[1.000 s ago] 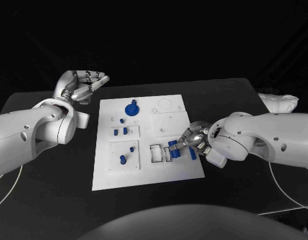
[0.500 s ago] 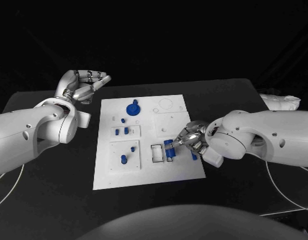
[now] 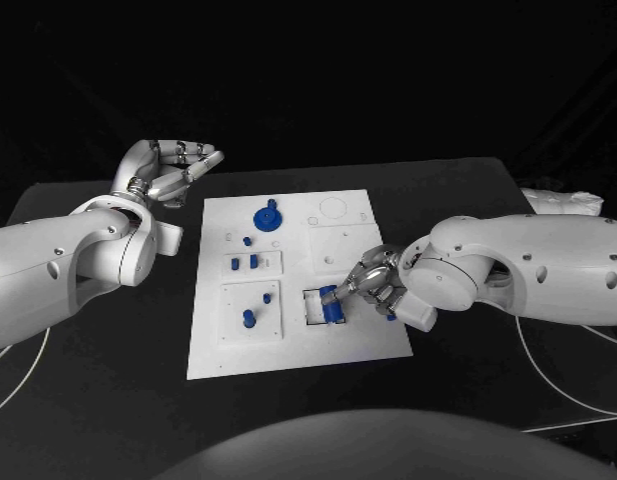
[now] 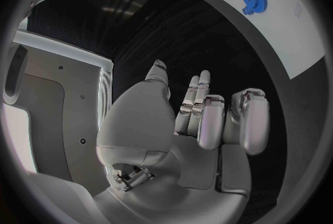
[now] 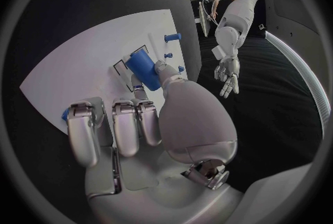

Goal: Assemble the parts on the task board

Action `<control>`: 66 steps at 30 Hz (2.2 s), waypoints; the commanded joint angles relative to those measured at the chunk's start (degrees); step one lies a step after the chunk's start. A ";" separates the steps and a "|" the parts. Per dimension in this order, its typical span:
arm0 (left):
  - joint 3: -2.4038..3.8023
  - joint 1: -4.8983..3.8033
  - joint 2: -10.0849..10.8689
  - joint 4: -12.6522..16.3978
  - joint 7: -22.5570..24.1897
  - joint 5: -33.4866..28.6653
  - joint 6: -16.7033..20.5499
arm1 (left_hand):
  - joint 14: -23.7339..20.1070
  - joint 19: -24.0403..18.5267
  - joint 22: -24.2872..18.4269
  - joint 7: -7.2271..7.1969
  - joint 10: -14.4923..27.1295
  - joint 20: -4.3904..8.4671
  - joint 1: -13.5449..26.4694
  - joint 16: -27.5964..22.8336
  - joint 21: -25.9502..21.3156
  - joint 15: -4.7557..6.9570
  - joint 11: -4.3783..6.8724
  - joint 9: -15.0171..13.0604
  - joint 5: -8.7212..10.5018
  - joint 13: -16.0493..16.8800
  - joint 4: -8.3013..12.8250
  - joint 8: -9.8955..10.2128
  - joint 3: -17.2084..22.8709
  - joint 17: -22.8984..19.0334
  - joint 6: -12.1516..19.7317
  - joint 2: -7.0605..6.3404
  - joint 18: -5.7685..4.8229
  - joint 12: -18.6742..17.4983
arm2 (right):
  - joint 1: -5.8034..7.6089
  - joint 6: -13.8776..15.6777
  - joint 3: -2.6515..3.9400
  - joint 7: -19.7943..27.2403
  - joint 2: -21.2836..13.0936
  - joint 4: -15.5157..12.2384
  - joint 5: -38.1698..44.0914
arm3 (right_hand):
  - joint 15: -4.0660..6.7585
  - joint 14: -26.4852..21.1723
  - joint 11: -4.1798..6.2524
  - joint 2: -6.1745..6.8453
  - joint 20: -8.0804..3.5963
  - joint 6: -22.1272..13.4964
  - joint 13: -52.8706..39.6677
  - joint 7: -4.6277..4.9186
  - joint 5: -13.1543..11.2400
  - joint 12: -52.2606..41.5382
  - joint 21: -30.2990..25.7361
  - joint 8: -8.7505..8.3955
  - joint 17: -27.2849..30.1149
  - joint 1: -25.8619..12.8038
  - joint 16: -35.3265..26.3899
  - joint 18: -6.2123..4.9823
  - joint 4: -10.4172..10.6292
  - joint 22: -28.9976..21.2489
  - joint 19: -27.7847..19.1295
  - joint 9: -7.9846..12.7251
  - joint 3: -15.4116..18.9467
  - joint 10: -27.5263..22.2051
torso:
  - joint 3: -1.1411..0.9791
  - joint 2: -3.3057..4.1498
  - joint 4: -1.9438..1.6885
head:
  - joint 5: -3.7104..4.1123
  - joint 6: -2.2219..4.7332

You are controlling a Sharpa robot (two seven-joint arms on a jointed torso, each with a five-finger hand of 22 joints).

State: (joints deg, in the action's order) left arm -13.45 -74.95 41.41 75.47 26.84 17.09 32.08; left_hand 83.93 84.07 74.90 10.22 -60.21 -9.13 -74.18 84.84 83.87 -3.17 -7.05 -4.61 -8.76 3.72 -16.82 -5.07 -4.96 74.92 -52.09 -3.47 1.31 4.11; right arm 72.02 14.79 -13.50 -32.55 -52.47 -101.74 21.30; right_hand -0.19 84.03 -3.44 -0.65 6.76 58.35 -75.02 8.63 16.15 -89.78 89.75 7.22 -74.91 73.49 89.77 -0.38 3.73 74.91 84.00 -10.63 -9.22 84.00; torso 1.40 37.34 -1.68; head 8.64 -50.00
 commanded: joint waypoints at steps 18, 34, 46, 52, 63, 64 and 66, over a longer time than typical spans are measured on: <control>0.02 -0.03 -0.27 -0.03 0.03 -0.11 -0.89 | 1.36 0.59 12.88 0.10 0.24 -0.10 0.02 -0.20 0.06 0.01 -0.07 0.06 -0.36 -0.01 0.02 0.21 -0.23 4.52 -0.05 0.72 0.34 -0.12 | 0.04 -1.73 -0.01 -2.95 1.97 1.51 -2.72 | 0.03 5.97 -0.16 -0.14 -0.32 2.54 -14.98 -1.20 -1.90 -0.22 0.25 -0.70 -15.09 -1.76 0.23 0.38 -4.82 15.09 6.00 0.74 -5.18 6.00 | -0.01 0.08 0.03 | -0.02 0.00; 0.02 -0.03 -0.37 0.00 0.00 -0.10 -0.99 | 1.36 0.59 12.88 0.10 0.24 -0.10 0.02 -0.20 0.06 0.01 -0.07 0.06 -0.36 -0.01 0.02 0.21 -0.23 4.52 -0.05 0.72 0.34 -0.12 | 0.15 -0.27 0.00 -3.04 3.10 1.86 -2.30 | -0.22 5.97 -0.48 1.03 -0.08 3.10 -14.98 -0.84 -5.38 -0.22 0.25 -1.70 -15.09 -3.70 0.23 0.38 -3.46 15.09 6.00 1.58 -3.34 6.00 | 0.02 0.01 0.05 | -0.01 0.00; 0.02 -0.03 -0.30 0.11 -0.03 -0.09 -1.08 | 1.37 0.59 12.88 0.09 0.22 -0.09 -0.09 -0.21 0.05 0.03 -0.05 0.05 -0.39 -0.01 0.04 0.21 -0.21 4.51 -0.07 0.79 0.34 -0.11 | 0.29 0.23 0.00 -3.62 3.93 2.37 -1.03 | -0.53 5.97 -0.93 2.56 0.20 2.36 -14.98 -0.31 -7.34 -0.22 0.25 -2.44 -15.09 -5.55 0.23 0.38 -2.45 15.09 6.00 1.96 -1.12 6.00 | -0.01 0.08 0.05 | -0.02 0.00; 0.02 -0.03 -0.30 0.19 -0.07 -0.04 -1.15 | 1.37 0.59 12.88 0.09 0.22 -0.09 -0.09 -0.21 0.05 0.03 -0.05 0.05 -0.39 -0.01 0.04 0.21 -0.21 4.51 -0.07 0.79 0.34 -0.11 | 0.33 0.40 0.00 -3.94 4.06 2.47 -0.42 | -0.59 5.97 -1.14 3.17 0.33 1.86 -14.98 -0.10 -9.01 -0.22 0.25 -2.66 -15.09 -7.27 0.23 0.38 -1.34 15.09 6.00 2.04 0.55 6.00 | 0.02 0.05 0.05 | -0.07 0.00; 0.02 -0.03 -0.31 0.23 -0.07 0.00 -1.22 | 1.38 0.58 12.87 0.06 0.17 -0.06 -0.34 -0.26 -0.01 0.06 -0.02 0.03 -0.84 -0.01 0.05 0.18 -0.19 4.45 -0.17 0.97 0.35 -0.09 | 0.35 -0.14 0.00 -4.41 4.19 2.55 0.36 | -0.66 5.97 -1.26 3.98 0.40 1.21 -14.98 0.06 -9.18 -0.22 0.25 -2.88 -15.09 -7.89 0.23 0.38 -0.93 15.09 6.00 2.11 1.81 6.00 | 0.00 0.06 0.02 | 0.00 0.00; 0.02 -0.03 -0.31 0.23 -0.07 0.01 -1.22 | 1.38 0.59 12.88 0.05 0.16 -0.06 -0.39 -0.27 0.00 0.07 -0.01 0.03 -1.03 -0.01 0.05 0.17 -0.20 4.44 -0.18 0.99 0.34 -0.09 | 0.35 -0.22 0.00 -4.47 4.21 2.55 0.49 | -0.68 5.97 -1.29 4.09 0.41 1.05 -14.98 0.11 -9.23 -0.22 0.25 -2.94 -15.09 -7.95 0.23 0.38 -0.87 15.09 6.00 2.13 1.97 6.00 | -0.01 0.07 0.03 | -0.01 0.00; 0.02 -0.03 -0.31 0.23 -0.06 0.01 -1.21 | 1.40 0.59 12.88 0.04 0.16 -0.05 -0.43 -0.26 -0.01 0.08 -0.01 0.02 -1.20 -0.01 0.04 0.18 -0.21 4.45 -0.19 1.01 0.34 -0.10 | 0.36 -0.44 0.00 -4.63 4.25 2.57 0.71 | -0.71 5.97 -1.33 4.24 0.43 0.89 -14.98 0.15 -9.27 -0.22 0.25 -2.98 -15.09 -8.02 0.23 0.38 -0.79 15.09 6.00 2.14 2.20 6.00 | -0.01 0.06 0.02 | 0.00 0.00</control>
State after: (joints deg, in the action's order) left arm -13.47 -74.95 41.20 75.55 26.51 17.11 31.73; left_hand 83.93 84.07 74.94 10.22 -60.21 -9.13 -74.63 84.84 83.87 -3.17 -7.05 -4.61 -9.63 3.72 -16.82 -5.07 -4.95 74.95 -52.09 -3.02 1.32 4.11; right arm 72.39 15.26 -13.50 -36.76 -48.31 -99.17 20.91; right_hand -0.63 84.03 -4.27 3.40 6.77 59.52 -75.02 8.86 7.04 -89.78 89.75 4.40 -74.93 65.68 89.77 -0.38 3.09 74.92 84.00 -8.53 -7.27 83.99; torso 1.40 37.40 -1.63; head 8.62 -50.00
